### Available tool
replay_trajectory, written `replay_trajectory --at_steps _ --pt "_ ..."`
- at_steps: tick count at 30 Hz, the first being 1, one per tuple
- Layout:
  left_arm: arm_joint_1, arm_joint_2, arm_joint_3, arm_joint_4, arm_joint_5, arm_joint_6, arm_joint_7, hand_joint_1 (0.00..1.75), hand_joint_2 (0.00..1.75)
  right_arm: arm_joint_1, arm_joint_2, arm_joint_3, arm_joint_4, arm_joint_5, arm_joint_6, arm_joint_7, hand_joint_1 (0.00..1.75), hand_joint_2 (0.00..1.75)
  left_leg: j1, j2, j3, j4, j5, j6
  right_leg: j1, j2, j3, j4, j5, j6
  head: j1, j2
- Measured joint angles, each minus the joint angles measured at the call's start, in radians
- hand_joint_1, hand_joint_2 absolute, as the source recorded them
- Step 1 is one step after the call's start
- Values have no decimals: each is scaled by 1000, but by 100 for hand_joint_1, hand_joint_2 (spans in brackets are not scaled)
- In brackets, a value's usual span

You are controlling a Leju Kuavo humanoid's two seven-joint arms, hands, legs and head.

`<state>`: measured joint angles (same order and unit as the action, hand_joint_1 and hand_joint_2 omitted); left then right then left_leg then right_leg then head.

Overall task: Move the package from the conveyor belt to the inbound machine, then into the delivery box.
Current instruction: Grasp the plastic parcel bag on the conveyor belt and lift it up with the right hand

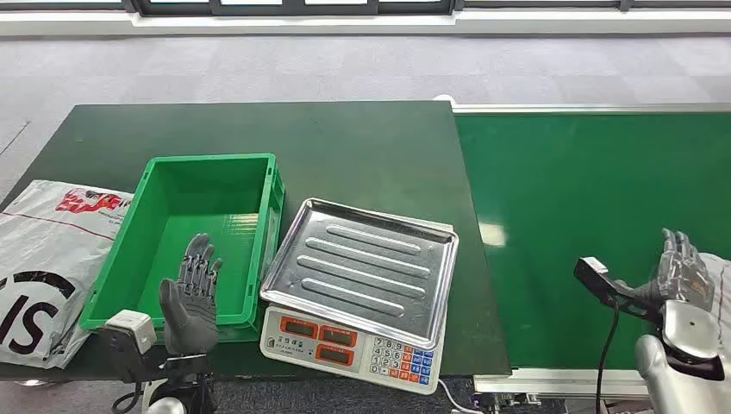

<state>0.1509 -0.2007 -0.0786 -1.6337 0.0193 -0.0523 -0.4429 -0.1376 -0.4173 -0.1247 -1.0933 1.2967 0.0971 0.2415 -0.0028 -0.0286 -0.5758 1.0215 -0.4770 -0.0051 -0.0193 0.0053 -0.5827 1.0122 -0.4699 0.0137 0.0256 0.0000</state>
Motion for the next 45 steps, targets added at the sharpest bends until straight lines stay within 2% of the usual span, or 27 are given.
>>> replay_trajectory --at_steps 11,18,27,34,38,45 --pt "7 8 10 10 33 -15 6 0 0 138 -12 -25 -54 61 125 56 0 175 0 1 -1 0 0 0 -1 0 -1 0 0 0 0 0" --pt "10 11 18 11 36 -19 6 0 0 186 -18 -56 -129 71 148 59 0 175 -1 2 -1 0 0 0 -1 0 -1 0 0 0 0 0" --pt "12 14 40 24 72 -42 8 0 0 240 -47 -111 -184 44 202 1 0 175 -1 2 -1 0 0 0 -1 1 -1 0 0 0 0 0" --pt "13 14 49 24 72 -49 8 0 0 255 -51 -114 -187 16 215 -30 0 175 -1 3 0 0 -1 1 -1 1 -1 0 0 0 0 0" --pt "14 14 50 24 72 -53 11 0 0 279 -39 -114 -190 2 227 -35 0 175 -1 3 0 0 -1 1 -1 1 -1 0 0 0 0 0" --pt "17 14 50 24 68 -53 20 0 0 312 25 -112 -186 -2 228 -56 0 175 -1 3 0 0 -1 1 -1 1 -1 0 0 0 0 0"
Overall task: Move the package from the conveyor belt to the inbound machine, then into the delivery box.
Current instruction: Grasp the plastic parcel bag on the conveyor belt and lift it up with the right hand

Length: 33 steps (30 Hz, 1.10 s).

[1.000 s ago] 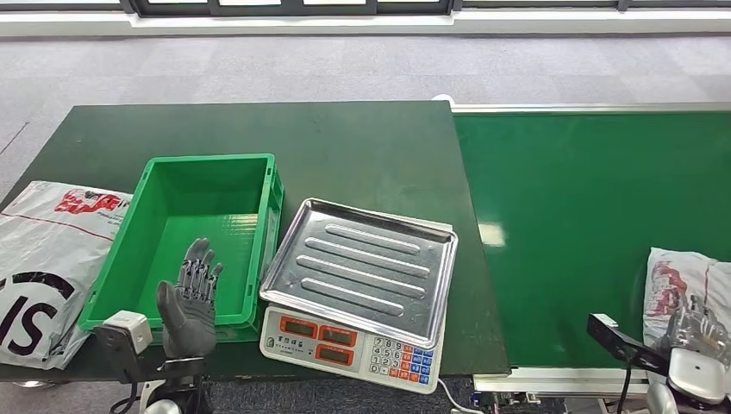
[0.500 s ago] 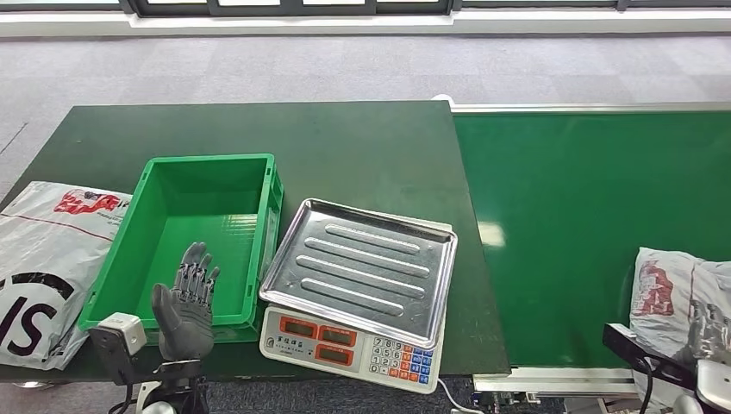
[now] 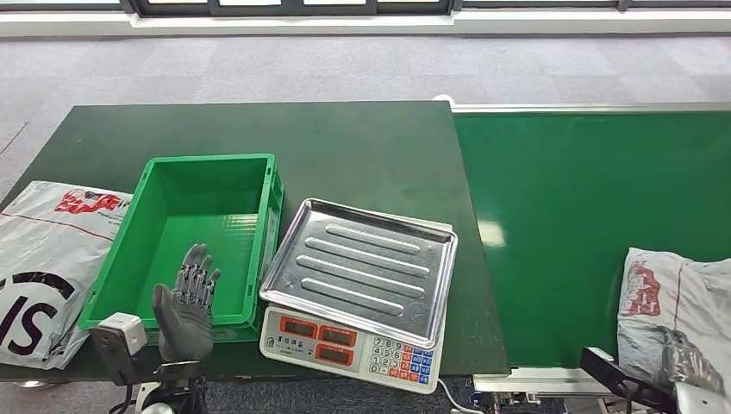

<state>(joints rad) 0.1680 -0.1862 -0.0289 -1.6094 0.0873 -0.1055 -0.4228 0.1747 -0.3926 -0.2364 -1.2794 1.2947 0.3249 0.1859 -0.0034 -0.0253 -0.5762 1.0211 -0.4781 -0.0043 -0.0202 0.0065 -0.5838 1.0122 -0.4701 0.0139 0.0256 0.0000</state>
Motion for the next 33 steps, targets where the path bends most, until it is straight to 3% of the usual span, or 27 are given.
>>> replay_trajectory --at_steps 7,8,11,12,33 --pt "0 0 0 0 -1 1 7 0 0 13 51 3 16 -18 7 -31 0 175 0 0 0 0 0 0 0 0 0 0 0 0 0 0" --pt "0 0 0 0 -1 1 8 0 0 13 57 4 18 -18 7 -30 18 175 0 0 0 0 0 0 0 0 0 0 0 0 0 0" --pt "-1 -1 0 0 -5 2 17 0 0 13 79 7 19 -17 5 -26 149 175 0 1 1 0 0 0 1 1 1 0 0 0 0 0" --pt "-2 -1 0 0 -7 3 20 0 0 14 87 9 19 -17 4 -28 175 175 1 2 1 0 0 0 1 2 1 0 0 0 0 0" --pt "-10 -3 0 0 -15 -3 30 0 0 13 119 88 19 -37 -41 -53 175 175 1 4 5 1 -2 0 2 4 5 0 -1 0 0 0"
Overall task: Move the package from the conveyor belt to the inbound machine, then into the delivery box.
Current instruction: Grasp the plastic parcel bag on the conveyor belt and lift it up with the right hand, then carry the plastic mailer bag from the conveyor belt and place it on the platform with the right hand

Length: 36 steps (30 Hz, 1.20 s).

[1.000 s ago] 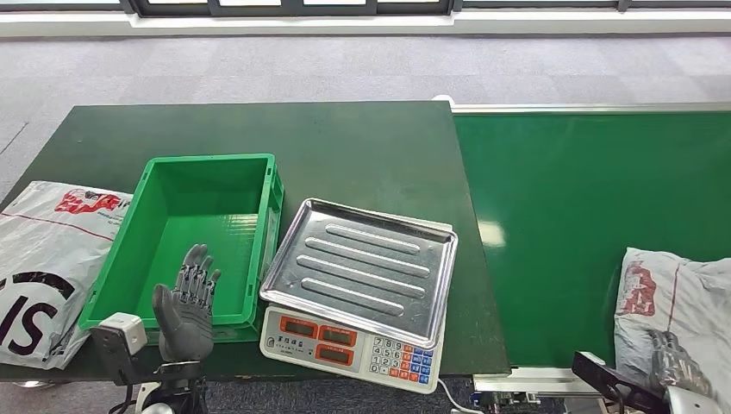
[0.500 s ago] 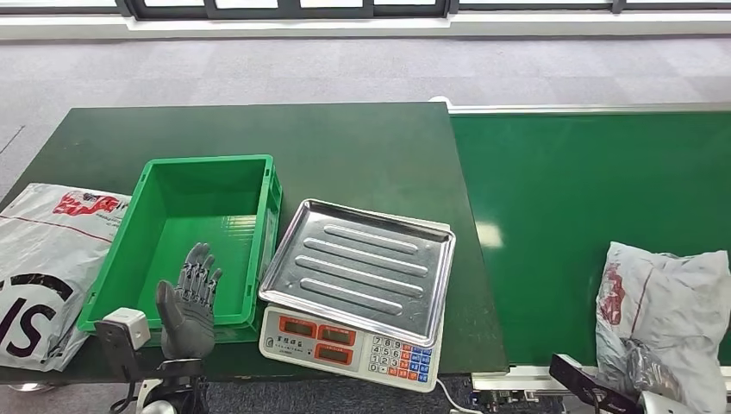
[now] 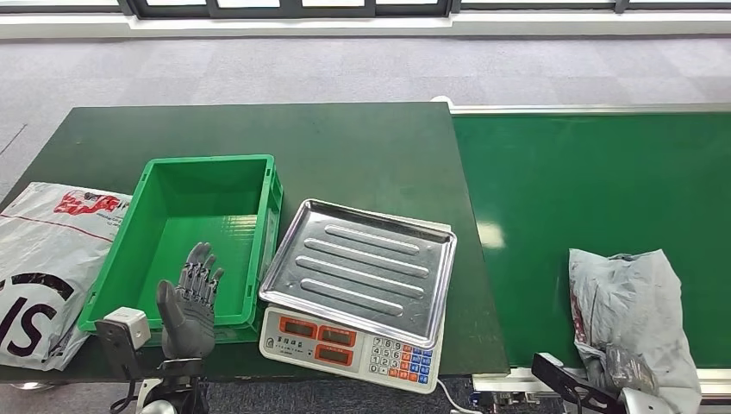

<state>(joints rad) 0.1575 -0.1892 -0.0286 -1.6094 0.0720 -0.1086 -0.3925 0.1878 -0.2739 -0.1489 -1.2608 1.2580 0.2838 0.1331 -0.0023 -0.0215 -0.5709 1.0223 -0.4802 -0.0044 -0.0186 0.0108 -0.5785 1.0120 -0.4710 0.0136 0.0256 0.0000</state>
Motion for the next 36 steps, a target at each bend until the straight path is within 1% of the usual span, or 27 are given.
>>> replay_trajectory --at_steps 2,3,4,6,7,8,10,12,14,16,18,24,29,33,36 --pt "1 0 0 0 0 0 0 0 0 -2 3 8 0 3 -33 -8 175 175 0 -1 -1 0 0 0 0 -1 0 0 0 0 0 0" --pt "2 -1 1 -1 0 0 0 0 0 -5 6 12 -1 8 -67 -14 175 175 0 -1 -4 0 0 0 0 -1 0 0 0 0 0 0" --pt "4 -2 3 -3 0 0 0 0 0 -11 10 16 -1 19 -124 -21 175 175 0 -1 -6 -1 0 0 0 -1 0 0 -1 0 0 0" --pt "16 -10 12 -13 -3 0 -3 0 0 -29 27 22 -11 42 -298 -38 175 175 0 1 -11 -1 -1 0 -1 0 -2 0 -1 0 0 0" --pt "25 -16 18 -20 -6 -2 -6 0 0 -44 38 24 -26 44 -409 -53 175 175 -1 2 -11 -1 -1 -1 -1 2 -3 0 -1 -1 0 0" --pt "34 -23 23 -28 -10 -4 -10 0 0 -61 49 24 -50 33 -516 -75 175 175 -1 3 -9 -1 -1 -1 -1 3 -4 0 0 -1 0 0" --pt "49 -34 29 -39 -17 -8 -19 0 0 -92 72 24 -118 -23 -682 -139 175 175 -1 3 -5 -1 1 -1 -1 4 -5 0 1 0 0 0" --pt "53 -43 31 -41 -19 -7 -29 0 0 -107 99 24 -200 -113 -789 -232 175 175 -1 0 -3 -1 2 -1 -1 2 -4 1 1 0 0 0" --pt "51 -47 31 -38 -16 -1 -35 0 0 -109 128 25 -273 -200 -859 -317 175 175 0 -2 -3 -1 2 -1 -1 0 -4 1 1 0 0 0" --pt "48 -49 31 -33 -12 5 -37 0 0 -109 150 26 -321 -243 -894 -358 175 175 0 -3 -3 -1 2 -1 -1 -1 -4 1 1 0 0 0" --pt "47 -49 31 -28 -9 9 -39 0 0 -109 166 26 -354 -255 -910 -375 175 175 0 -3 -4 -1 2 -1 -1 -1 -4 1 0 0 0 0" --pt "45 -49 31 -20 -3 22 -41 0 0 -107 203 27 -393 -303 -964 -445 175 175 -1 -2 -4 -1 2 0 -1 -1 -4 0 0 0 0 0" --pt "39 -48 25 -15 -1 32 -42 0 0 -99 256 26 -438 -332 -977 -549 175 175 -1 -1 -4 0 2 0 -1 -1 -5 1 1 0 0 0" --pt "21 -44 5 8 1 33 -42 0 0 -95 321 8 -503 -347 -979 -648 175 175 0 -1 -4 -1 2 -1 -1 -1 -5 1 1 0 0 0" --pt "11 -41 -7 24 1 33 -42 0 0 -92 351 -1 -533 -348 -980 -669 175 175 0 -1 -4 -1 2 -1 -1 0 -5 1 1 -1 0 0"
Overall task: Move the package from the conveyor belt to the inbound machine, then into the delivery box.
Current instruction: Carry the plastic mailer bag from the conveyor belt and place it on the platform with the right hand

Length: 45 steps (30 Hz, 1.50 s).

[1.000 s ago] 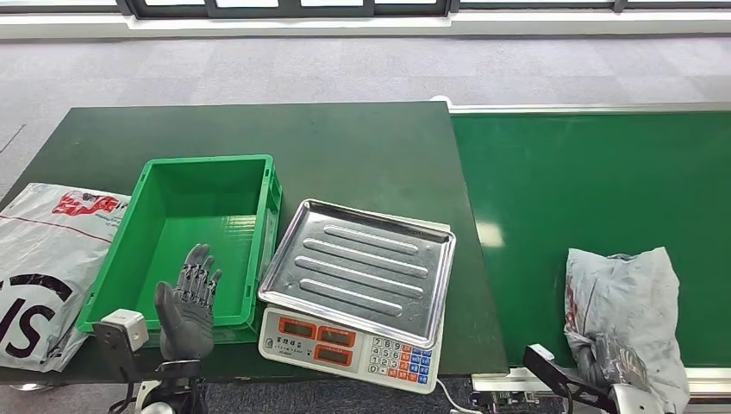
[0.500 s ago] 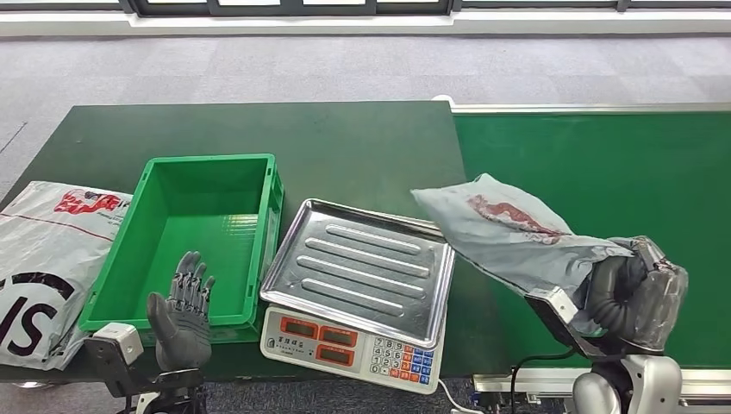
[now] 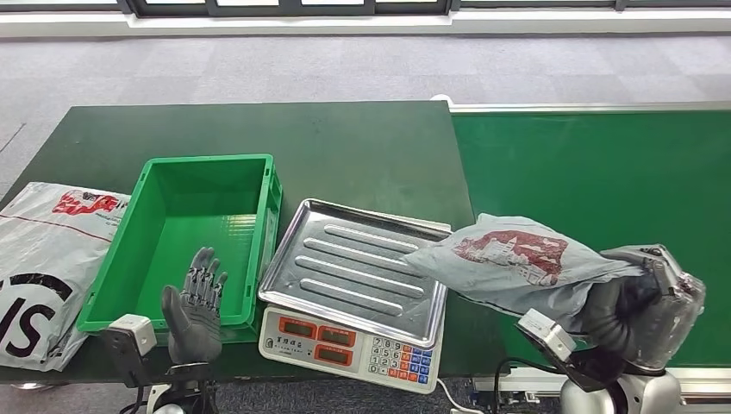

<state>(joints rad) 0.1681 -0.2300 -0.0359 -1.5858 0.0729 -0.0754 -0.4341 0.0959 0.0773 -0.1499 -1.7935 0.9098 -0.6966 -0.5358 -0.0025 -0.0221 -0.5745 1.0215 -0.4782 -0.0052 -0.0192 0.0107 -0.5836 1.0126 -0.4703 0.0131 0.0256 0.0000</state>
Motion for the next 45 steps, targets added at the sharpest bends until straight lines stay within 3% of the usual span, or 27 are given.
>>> replay_trajectory --at_steps 7,11,15,18,23,34,41,45 --pt "-26 5 -21 30 2 -10 8 0 0 -12 54 -16 -29 55 1 -86 175 175 0 0 -1 0 0 0 0 0 0 0 0 0 0 0" --pt "-39 7 -33 47 1 -12 8 0 0 -61 72 -16 -18 117 2 -88 175 175 0 0 0 0 0 0 0 0 0 0 0 0 0 0" --pt "-60 10 -41 71 0 -22 6 0 0 -155 68 -15 36 166 2 -42 175 175 0 0 -1 0 2 0 0 1 1 0 2 1 0 0" --pt "-93 14 -53 113 7 -34 -11 0 0 -281 47 2 133 201 3 -6 175 175 0 1 -1 0 4 -1 -1 2 0 0 4 1 0 0" --pt "-143 19 -76 179 18 -41 -28 0 0 -461 39 29 309 233 3 -48 175 175 0 -1 -1 0 7 0 0 1 0 0 7 1 0 0" --pt "-179 20 -81 224 18 -42 -33 0 0 -563 42 44 441 248 3 -69 175 175 0 -2 -2 0 7 0 0 -1 0 0 7 0 0 0" --pt "-225 20 -95 280 21 -53 -47 0 0 -650 131 53 555 295 3 -151 175 175 1 -2 -2 0 10 -2 0 0 -1 1 8 -1 0 0" --pt "-238 20 -106 305 34 -52 -58 0 0 -666 181 104 627 215 3 -160 175 175 2 -2 -3 0 10 -3 1 0 -1 1 8 -1 0 0"
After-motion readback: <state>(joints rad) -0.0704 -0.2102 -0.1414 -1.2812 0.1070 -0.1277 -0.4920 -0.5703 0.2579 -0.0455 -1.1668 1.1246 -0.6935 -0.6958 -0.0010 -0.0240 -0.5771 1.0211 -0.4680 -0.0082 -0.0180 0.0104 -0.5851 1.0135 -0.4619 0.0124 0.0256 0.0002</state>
